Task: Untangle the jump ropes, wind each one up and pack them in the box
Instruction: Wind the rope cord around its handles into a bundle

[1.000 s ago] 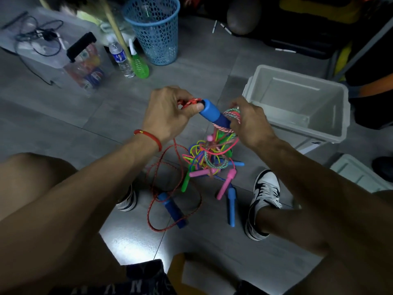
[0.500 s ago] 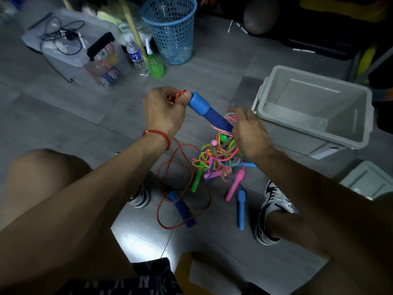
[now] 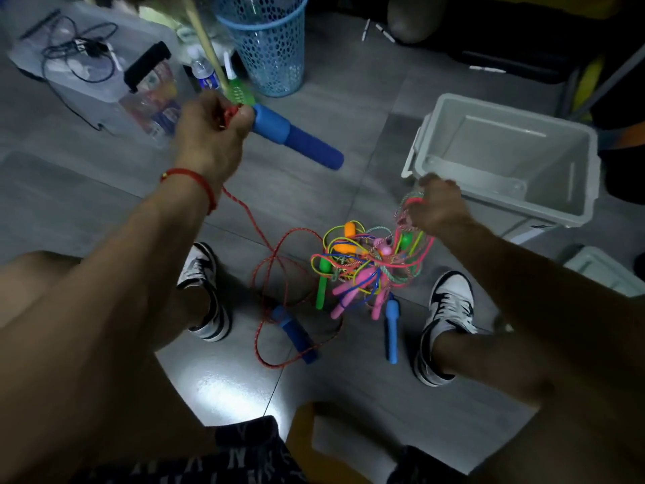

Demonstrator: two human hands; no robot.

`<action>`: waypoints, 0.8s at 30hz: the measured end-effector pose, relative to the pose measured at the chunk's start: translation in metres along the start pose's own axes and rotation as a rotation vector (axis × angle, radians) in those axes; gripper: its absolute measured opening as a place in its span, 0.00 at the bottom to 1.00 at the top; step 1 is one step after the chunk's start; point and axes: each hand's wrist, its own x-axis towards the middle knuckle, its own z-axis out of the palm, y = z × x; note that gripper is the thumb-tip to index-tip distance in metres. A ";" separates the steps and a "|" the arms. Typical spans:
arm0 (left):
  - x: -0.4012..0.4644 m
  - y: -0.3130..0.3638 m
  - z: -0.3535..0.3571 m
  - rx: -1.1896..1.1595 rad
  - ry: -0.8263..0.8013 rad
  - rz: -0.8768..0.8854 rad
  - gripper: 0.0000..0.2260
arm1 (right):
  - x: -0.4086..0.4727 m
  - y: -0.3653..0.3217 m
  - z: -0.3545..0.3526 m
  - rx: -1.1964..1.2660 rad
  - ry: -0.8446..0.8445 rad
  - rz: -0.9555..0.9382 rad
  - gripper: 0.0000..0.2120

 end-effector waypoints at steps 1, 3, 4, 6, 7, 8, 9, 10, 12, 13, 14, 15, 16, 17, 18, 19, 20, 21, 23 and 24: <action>-0.004 0.000 0.003 0.034 -0.073 0.015 0.12 | 0.003 -0.009 -0.009 0.056 0.019 -0.051 0.29; -0.017 0.001 0.009 0.050 -0.261 0.053 0.09 | -0.002 -0.037 -0.019 0.176 -0.109 -0.319 0.36; -0.023 -0.001 0.010 0.062 -0.347 0.091 0.07 | -0.012 -0.057 -0.020 0.247 -0.256 -0.461 0.38; -0.031 -0.007 0.009 0.084 -0.451 0.154 0.08 | -0.035 -0.091 -0.004 0.334 -0.470 -0.574 0.36; -0.031 -0.011 0.006 0.105 -0.463 0.164 0.11 | -0.045 -0.104 0.007 0.384 -0.516 -0.567 0.31; -0.031 -0.017 0.002 0.150 -0.442 0.172 0.14 | -0.051 -0.112 0.019 0.429 -0.534 -0.524 0.27; -0.032 -0.024 -0.002 0.236 -0.382 0.174 0.16 | -0.055 -0.118 0.029 0.472 -0.517 -0.474 0.24; -0.033 -0.033 -0.005 0.356 -0.283 0.164 0.19 | -0.058 -0.122 0.033 0.505 -0.483 -0.419 0.24; -0.045 -0.043 -0.010 0.466 -0.142 0.033 0.21 | -0.059 -0.130 0.041 0.522 -0.394 -0.338 0.24; -0.055 -0.042 -0.009 0.420 -0.203 -0.096 0.21 | -0.059 -0.134 0.044 0.553 -0.348 -0.302 0.23; -0.065 -0.039 -0.007 0.296 -0.330 -0.255 0.19 | -0.058 -0.140 0.047 0.605 -0.298 -0.259 0.22; -0.075 -0.035 -0.005 0.121 -0.490 -0.430 0.16 | -0.057 -0.146 0.048 0.664 -0.255 -0.225 0.21; -0.084 -0.033 -0.004 -0.055 -0.612 -0.559 0.12 | -0.057 -0.153 0.047 0.711 -0.238 -0.199 0.20; -0.090 -0.030 -0.006 -0.201 -0.667 -0.614 0.11 | -0.053 -0.160 0.046 0.763 -0.250 -0.193 0.19; -0.091 -0.031 -0.008 -0.305 -0.668 -0.622 0.12 | -0.052 -0.169 0.043 0.788 -0.267 -0.225 0.19; -0.088 -0.034 -0.013 -0.344 -0.644 -0.603 0.13 | -0.051 -0.175 0.040 0.777 -0.293 -0.283 0.18; -0.082 -0.037 -0.017 -0.333 -0.588 -0.585 0.11 | -0.051 -0.182 0.038 0.708 -0.309 -0.346 0.16; -0.074 -0.041 -0.022 -0.311 -0.516 -0.592 0.08 | -0.046 -0.182 0.044 0.654 -0.334 -0.364 0.13; -0.059 -0.055 -0.035 -0.283 -0.412 -0.665 0.03 | -0.036 -0.175 0.067 0.530 -0.365 -0.295 0.15; -0.053 -0.065 -0.041 -0.260 -0.388 -0.719 0.04 | -0.037 -0.167 0.084 0.453 -0.464 -0.201 0.15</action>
